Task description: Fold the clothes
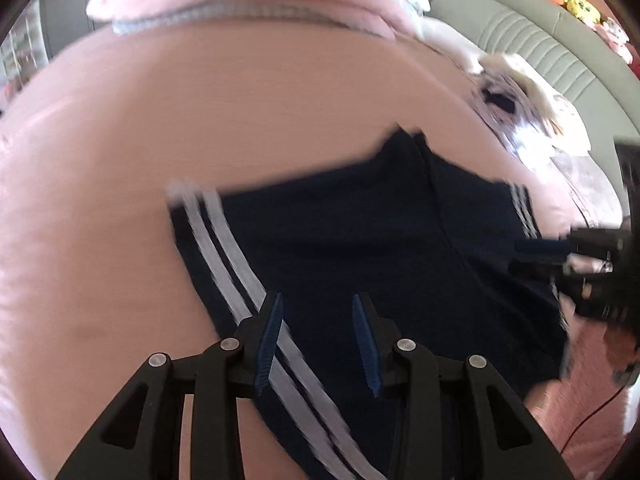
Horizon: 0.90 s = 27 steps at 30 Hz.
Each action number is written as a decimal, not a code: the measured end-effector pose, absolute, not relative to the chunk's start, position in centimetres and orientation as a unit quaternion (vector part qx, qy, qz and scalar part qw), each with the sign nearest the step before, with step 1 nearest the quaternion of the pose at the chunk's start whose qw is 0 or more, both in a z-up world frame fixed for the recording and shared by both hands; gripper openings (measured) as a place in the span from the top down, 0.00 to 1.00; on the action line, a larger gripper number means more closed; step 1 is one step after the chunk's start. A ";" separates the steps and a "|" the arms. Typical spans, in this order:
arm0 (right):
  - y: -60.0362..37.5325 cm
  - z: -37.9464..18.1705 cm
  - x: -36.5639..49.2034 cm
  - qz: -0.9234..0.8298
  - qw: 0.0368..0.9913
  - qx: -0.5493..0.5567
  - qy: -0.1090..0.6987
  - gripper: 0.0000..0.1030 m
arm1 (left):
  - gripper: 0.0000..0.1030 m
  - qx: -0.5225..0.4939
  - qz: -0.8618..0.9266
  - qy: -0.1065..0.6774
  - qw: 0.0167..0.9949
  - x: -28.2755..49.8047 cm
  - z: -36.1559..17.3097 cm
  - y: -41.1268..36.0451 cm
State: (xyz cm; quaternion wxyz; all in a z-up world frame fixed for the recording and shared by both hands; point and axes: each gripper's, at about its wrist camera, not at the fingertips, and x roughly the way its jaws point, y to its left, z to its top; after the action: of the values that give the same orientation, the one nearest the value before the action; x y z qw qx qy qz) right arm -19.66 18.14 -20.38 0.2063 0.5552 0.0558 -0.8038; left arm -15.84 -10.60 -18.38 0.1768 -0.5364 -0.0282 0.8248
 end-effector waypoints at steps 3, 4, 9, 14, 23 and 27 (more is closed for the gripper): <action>21.4 -21.4 -15.3 -0.798 0.182 0.572 0.048 0.71 | 0.68 -0.550 0.812 -0.025 0.192 -13.4 -18.4 -8.6; 22.7 -20.9 -14.5 -0.796 0.171 0.578 0.044 0.71 | 0.68 -0.550 0.812 -0.016 0.193 -13.3 -18.2 -6.9; 25.0 -21.4 -11.3 -0.805 0.158 0.572 0.017 0.71 | 0.68 -0.526 0.824 -0.036 0.208 -9.7 -17.7 -3.5; 25.5 -20.8 -9.0 -0.806 0.147 0.567 0.077 0.71 | 0.67 -0.528 0.831 0.057 0.163 -9.1 -19.5 -1.2; 27.0 -17.5 -8.1 -0.835 0.140 0.530 0.035 0.70 | 0.67 -0.503 0.849 0.035 0.160 -8.8 -17.6 -3.1; 23.1 -18.6 -8.4 -0.830 0.173 0.525 0.079 0.70 | 0.67 -0.499 0.844 0.039 0.190 -9.1 -18.0 -0.9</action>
State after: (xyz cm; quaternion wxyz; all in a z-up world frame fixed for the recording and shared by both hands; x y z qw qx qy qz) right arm -8.37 23.11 -18.60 0.1728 0.5245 0.0794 -0.8299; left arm -9.10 -0.92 -17.96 0.1902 -0.4992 0.0386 0.8445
